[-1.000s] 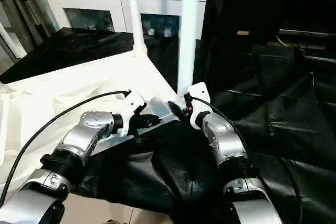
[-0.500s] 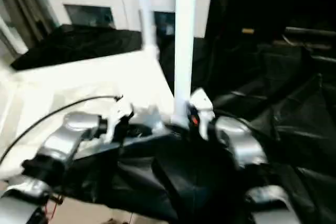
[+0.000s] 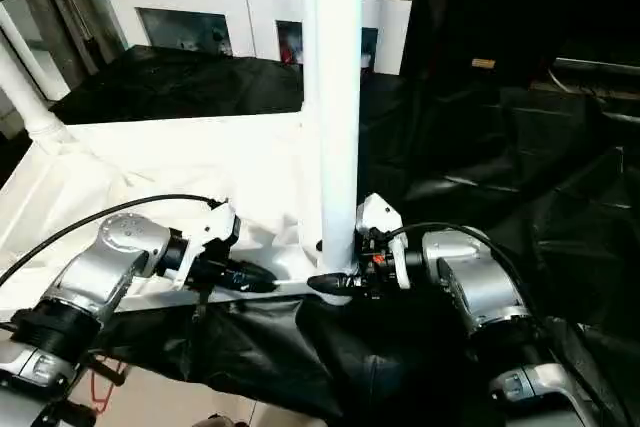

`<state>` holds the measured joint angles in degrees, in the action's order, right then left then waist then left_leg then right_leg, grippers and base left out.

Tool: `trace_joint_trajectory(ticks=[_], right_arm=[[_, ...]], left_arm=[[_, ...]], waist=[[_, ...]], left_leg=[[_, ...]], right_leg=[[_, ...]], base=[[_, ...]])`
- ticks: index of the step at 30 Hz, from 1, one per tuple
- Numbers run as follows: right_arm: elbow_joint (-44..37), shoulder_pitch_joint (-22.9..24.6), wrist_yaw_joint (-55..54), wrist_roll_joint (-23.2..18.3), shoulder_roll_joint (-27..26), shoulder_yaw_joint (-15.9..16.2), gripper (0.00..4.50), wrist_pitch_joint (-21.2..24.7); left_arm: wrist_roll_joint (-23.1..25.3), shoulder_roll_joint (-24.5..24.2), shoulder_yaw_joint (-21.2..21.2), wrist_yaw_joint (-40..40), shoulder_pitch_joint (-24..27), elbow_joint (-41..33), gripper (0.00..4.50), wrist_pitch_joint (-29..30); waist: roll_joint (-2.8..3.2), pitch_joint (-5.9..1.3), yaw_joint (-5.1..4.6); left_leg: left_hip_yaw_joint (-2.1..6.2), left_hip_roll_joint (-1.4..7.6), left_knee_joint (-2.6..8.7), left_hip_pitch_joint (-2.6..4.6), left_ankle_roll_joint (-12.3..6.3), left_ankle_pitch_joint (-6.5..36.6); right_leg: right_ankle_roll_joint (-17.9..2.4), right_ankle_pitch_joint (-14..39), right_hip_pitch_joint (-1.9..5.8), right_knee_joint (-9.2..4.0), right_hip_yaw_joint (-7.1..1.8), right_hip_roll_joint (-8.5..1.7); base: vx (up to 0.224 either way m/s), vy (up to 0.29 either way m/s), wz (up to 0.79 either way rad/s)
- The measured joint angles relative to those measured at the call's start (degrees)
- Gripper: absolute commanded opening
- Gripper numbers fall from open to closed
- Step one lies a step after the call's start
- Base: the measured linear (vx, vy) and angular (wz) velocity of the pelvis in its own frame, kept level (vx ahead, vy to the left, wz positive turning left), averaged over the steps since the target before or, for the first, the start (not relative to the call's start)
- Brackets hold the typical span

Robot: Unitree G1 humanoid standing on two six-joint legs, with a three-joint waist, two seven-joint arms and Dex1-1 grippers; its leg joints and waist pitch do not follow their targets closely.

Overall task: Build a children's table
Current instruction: Rotate leg to tighten

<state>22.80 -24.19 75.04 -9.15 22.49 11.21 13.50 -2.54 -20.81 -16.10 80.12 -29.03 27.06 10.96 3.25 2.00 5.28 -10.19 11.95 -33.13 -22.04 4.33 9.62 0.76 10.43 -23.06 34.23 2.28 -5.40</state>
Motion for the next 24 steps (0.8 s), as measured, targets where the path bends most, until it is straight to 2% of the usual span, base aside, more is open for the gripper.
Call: trace_joint_trajectory(ticks=[5, 9, 12, 14, 17, 20, 21, 24], right_arm=[[0.4, 1.0, -4.7, 0.1, -1.8, -1.6, 2.79, -0.6], [5.5, -0.8, -19.0, 1.8, -7.1, -5.3, 2.78, -1.9], [10.0, -3.6, -32.4, 3.3, -11.2, -8.8, 2.78, -2.3], [11.5, -4.5, -38.0, 3.5, -12.5, -10.0, 2.78, -2.6], [13.9, -6.0, -47.2, 4.7, -15.4, -12.5, 2.78, -3.3], [16.3, -6.7, -51.1, 6.1, -16.5, -12.9, 2.78, -6.6], [16.8, -7.0, -51.1, 5.9, -16.7, -13.2, 3.32, -6.9], [16.8, -7.0, -50.0, 5.0, -16.9, -13.6, 3.51, -6.6]], left_arm=[[0.3, 0.8, 0.9, -3.4, 0.1, 0.5, 0.00, 0.0], [2.4, 4.1, 2.9, -11.9, -1.7, 3.8, 0.00, 0.1], [3.9, 8.3, 3.6, -20.1, -4.2, 7.3, 0.00, 0.3], [4.3, 10.3, 3.8, -23.4, -4.7, 8.4, 0.00, 0.4], [4.5, 13.4, 4.5, -28.8, -5.8, 10.7, 0.00, 0.4], [4.9, 14.8, 4.9, -31.2, -6.5, 12.0, 0.00, 0.2], [5.1, 14.8, 4.9, -31.2, -6.5, 12.0, 0.00, 0.1], [5.3, 14.6, 4.5, -31.0, -6.5, 12.0, 0.00, -0.6]], waist=[[0.01, -0.01, 0.00], [0.02, -0.02, -0.52], [0.01, -0.02, -1.41], [0.02, -0.02, -1.88], [0.06, -0.06, -2.09], [0.17, -0.12, -1.97], [0.18, -0.13, -1.98], [0.17, -0.13, -2.04]], left_leg=[[0.00, 0.00, 0.01, 0.03, 0.00, 0.0], [0.09, -0.04, -0.01, 0.22, 0.02, 0.0], [0.19, -0.07, 0.01, 0.25, 0.03, 0.0], [0.20, -0.08, 0.02, 0.23, 0.03, 0.0], [0.22, -0.08, 0.04, 0.22, 0.03, 0.0], [0.23, -0.09, 0.10, 0.19, 0.03, 0.0], [0.24, -0.08, 0.11, 0.18, 0.03, 0.0], [0.27, -0.08, 0.11, 0.13, 0.03, 0.0]], right_leg=[[0.0, 0.0, 0.02, 0.03, 0.00, 0.00], [0.0, 0.0, 0.09, 0.10, -0.07, -0.01], [0.2, 0.1, 0.10, 0.02, -0.07, -0.03], [0.2, 0.1, 0.12, -0.06, -0.08, -0.03], [0.2, 0.0, 0.14, -0.07, -0.06, -0.02], [0.3, -0.1, 0.14, -0.08, -0.03, -0.02], [0.3, -0.1, 0.13, -0.08, -0.01, -0.02], [0.2, -0.1, 0.12, -0.12, 0.02, 0.00]], base=[[0.000, 0.000, 0.00], [0.000, 0.000, 0.00], [0.000, 0.000, 0.00], [0.000, 0.000, 0.00], [0.000, 0.000, 0.00], [0.000, 0.000, 0.00], [0.000, 0.000, 0.00], [0.000, 0.000, 0.00]])
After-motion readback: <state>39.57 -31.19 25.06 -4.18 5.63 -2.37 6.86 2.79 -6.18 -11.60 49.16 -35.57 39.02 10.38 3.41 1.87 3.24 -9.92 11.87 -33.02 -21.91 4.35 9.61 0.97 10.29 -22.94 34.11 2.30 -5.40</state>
